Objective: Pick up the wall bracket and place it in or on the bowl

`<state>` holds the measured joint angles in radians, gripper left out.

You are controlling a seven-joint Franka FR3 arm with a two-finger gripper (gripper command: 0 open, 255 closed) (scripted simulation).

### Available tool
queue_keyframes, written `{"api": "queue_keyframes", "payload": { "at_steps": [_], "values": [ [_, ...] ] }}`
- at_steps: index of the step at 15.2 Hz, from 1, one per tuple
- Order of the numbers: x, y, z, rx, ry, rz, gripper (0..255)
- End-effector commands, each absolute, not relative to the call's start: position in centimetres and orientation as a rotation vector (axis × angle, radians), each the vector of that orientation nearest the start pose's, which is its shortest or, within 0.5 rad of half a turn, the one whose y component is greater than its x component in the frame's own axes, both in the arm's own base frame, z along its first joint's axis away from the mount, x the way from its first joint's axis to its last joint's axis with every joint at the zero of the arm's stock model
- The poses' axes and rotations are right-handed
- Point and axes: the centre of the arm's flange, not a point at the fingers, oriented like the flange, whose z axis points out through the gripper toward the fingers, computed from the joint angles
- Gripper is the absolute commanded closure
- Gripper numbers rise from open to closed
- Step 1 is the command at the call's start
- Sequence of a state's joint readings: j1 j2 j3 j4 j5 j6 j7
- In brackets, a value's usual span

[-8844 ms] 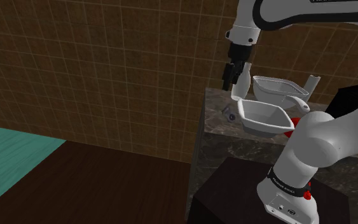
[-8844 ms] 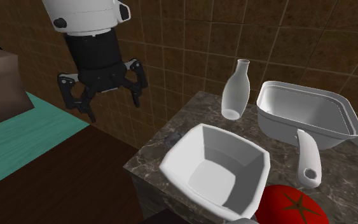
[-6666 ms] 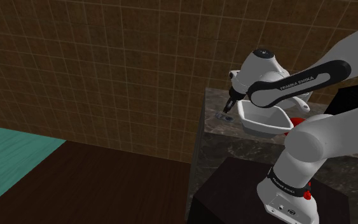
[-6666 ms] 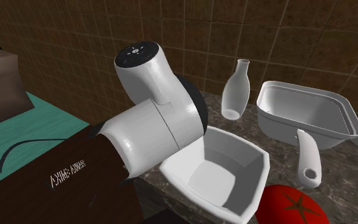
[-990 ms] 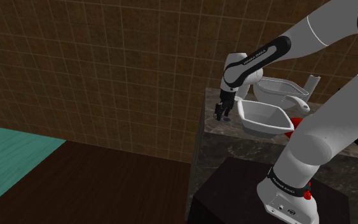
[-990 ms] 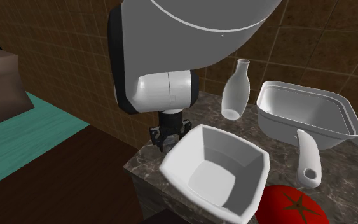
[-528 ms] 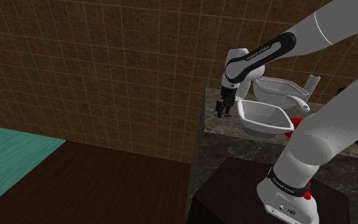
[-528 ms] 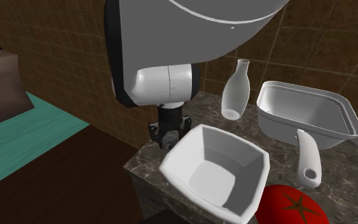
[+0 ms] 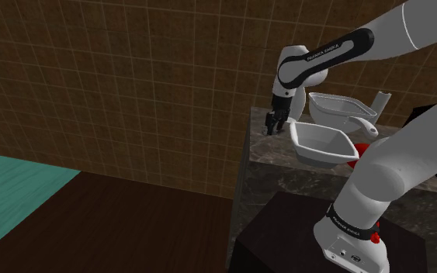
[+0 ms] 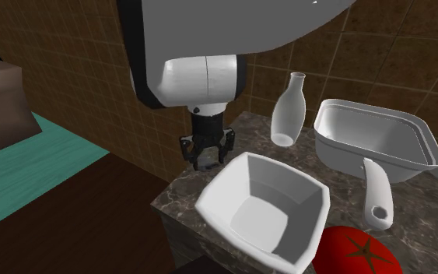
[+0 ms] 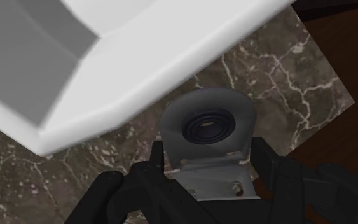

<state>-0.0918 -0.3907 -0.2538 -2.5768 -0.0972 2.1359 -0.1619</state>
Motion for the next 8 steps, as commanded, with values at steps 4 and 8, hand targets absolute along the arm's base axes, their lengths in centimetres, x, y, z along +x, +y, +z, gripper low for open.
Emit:
{"api": "queue_keyframes", "payload": {
  "at_steps": [4,8],
  "values": [
    [37.6,-13.9,41.3,-3.107,0.168,0.084,255],
    [37.6,-13.9,43.4,-3.107,0.168,0.084,255]
  ]
}}
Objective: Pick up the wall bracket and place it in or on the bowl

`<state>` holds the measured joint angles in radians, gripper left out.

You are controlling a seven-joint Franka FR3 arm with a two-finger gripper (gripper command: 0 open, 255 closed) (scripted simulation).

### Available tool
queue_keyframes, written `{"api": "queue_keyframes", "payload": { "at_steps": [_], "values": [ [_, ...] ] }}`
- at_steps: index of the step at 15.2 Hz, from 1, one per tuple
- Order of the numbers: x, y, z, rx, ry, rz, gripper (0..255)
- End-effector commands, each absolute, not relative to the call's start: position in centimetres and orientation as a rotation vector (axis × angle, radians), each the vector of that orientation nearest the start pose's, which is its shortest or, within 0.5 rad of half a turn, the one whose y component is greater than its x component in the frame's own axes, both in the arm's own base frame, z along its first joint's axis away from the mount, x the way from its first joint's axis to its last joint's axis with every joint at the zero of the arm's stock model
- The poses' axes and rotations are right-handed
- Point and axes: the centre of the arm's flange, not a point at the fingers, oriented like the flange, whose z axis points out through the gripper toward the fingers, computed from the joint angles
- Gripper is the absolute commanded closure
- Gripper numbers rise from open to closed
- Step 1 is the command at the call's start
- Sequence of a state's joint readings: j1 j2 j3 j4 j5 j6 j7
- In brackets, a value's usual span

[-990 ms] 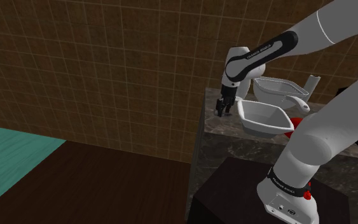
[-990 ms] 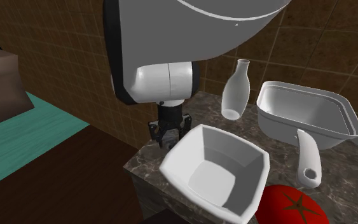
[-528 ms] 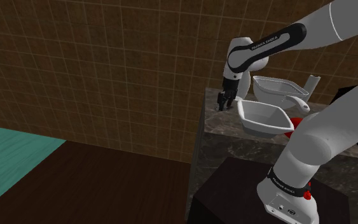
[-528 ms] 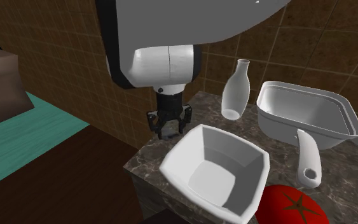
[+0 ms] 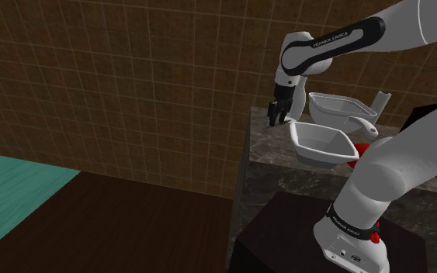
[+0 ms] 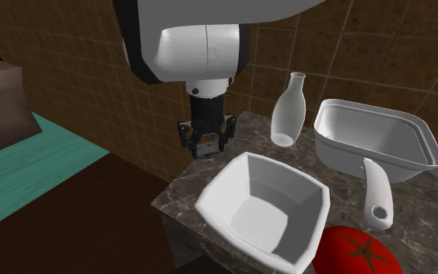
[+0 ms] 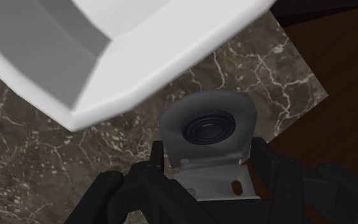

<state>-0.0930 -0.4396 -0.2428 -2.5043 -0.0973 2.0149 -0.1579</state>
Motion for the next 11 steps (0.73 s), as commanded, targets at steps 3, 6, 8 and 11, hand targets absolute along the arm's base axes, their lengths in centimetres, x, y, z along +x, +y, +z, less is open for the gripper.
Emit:
{"api": "queue_keyframes", "payload": {
  "at_steps": [3,6,8,11],
  "values": [
    [37.6,-13.9,45.0,-3.107,0.168,0.084,255],
    [37.6,-13.9,46.5,-3.107,0.168,0.084,255],
    [37.6,-13.9,47.6,-3.107,0.168,0.084,255],
    [37.6,-13.9,49.2,-3.107,0.168,0.084,255]
  ]
}}
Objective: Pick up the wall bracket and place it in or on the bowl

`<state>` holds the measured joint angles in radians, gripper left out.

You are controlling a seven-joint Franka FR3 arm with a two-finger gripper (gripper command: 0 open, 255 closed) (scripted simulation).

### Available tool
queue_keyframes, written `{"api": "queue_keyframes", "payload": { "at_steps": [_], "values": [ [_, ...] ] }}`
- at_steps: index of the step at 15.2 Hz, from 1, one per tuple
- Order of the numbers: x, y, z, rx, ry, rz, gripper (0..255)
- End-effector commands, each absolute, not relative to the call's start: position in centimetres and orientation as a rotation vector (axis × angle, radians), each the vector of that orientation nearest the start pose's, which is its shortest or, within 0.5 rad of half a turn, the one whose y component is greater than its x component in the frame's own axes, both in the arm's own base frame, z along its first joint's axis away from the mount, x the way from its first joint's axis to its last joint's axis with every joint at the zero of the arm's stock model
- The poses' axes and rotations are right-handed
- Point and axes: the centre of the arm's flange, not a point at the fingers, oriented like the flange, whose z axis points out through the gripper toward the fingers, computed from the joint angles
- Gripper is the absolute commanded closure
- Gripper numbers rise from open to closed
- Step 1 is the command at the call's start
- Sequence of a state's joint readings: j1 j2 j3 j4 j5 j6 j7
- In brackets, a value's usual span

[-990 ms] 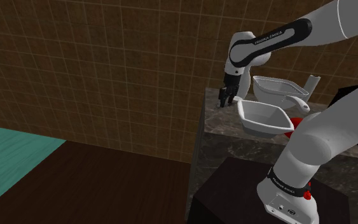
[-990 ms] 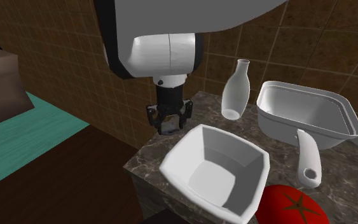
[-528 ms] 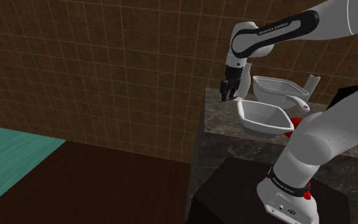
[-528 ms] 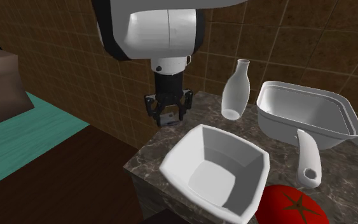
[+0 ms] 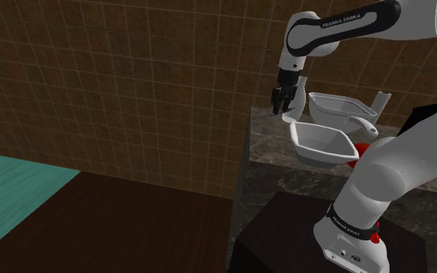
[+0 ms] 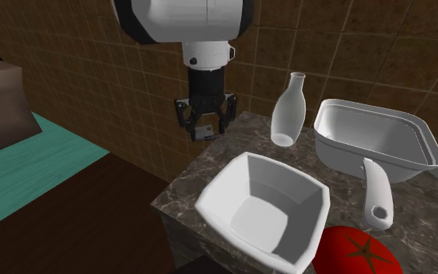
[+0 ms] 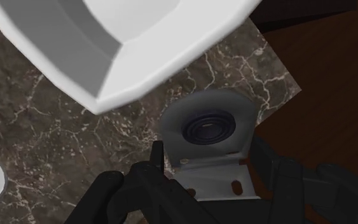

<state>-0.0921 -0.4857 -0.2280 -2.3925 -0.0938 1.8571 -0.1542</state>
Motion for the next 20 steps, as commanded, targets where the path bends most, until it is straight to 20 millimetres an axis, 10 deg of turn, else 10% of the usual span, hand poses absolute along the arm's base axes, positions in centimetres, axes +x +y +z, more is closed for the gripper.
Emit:
{"api": "queue_keyframes", "payload": {
  "at_steps": [1,15,20],
  "values": [
    [37.6,-13.9,49.4,-3.107,0.168,0.084,255],
    [20.1,-19.7,49.1,-3.107,0.168,0.084,255],
    [20.1,-19.8,47.5,-3.106,0.168,0.084,255]
  ]
}}
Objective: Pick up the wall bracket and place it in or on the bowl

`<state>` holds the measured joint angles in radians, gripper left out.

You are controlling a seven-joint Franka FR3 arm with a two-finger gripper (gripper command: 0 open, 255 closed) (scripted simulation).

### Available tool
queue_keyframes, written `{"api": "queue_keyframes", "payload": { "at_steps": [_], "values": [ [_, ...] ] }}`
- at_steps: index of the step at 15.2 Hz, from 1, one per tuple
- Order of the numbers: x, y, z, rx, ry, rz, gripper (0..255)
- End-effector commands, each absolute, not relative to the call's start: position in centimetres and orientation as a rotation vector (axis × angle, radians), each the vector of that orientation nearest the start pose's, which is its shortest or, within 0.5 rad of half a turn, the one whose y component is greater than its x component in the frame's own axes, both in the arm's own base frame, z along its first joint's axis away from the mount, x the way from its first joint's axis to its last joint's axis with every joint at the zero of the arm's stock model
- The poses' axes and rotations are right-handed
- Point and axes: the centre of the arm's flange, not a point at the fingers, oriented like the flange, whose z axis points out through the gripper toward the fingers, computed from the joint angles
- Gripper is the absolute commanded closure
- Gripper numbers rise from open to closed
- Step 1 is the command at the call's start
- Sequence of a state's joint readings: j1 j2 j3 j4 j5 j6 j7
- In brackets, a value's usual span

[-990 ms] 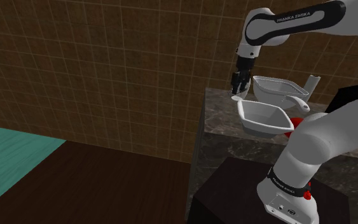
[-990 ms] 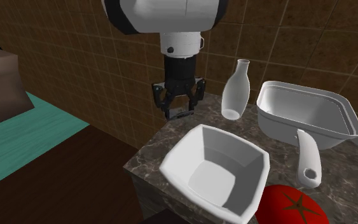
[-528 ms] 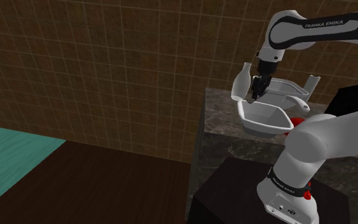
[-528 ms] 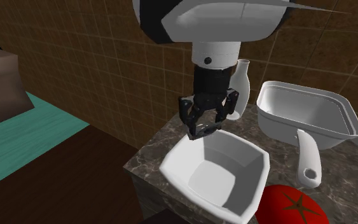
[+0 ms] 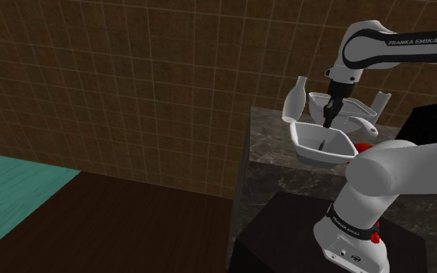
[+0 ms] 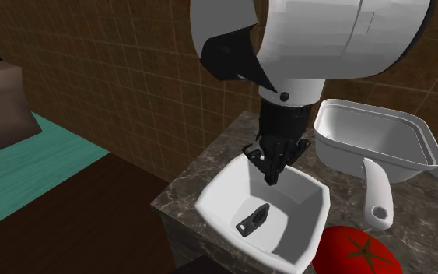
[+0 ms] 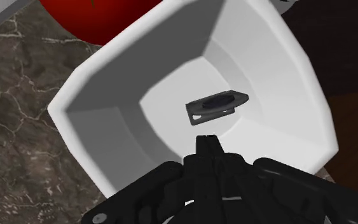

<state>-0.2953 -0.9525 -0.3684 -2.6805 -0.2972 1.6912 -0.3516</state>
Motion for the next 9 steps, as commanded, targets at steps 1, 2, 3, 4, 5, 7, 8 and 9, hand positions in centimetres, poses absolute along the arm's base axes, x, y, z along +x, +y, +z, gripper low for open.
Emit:
{"api": "queue_keyframes", "payload": {
  "at_steps": [1,2,3,4,5,7,8,9],
  "values": [
    [20.1,-19.8,47.5,-3.106,0.168,0.084,0],
    [22.3,-20.5,46.0,-3.032,0.104,0.266,0],
    [24.3,-21.0,44.2,-2.947,0.043,0.439,0],
    [26.1,-21.3,42.1,-2.851,-0.017,0.603,0],
    [26.5,-21.3,41.7,-2.828,-0.03,0.639,0],
    [26.0,-21.1,40.7,-2.828,-0.03,0.639,0],
    [25.8,-21.0,40.3,-2.828,-0.03,0.639,0],
    [25.6,-20.8,39.8,-2.828,-0.03,0.639,0]
  ]
}}
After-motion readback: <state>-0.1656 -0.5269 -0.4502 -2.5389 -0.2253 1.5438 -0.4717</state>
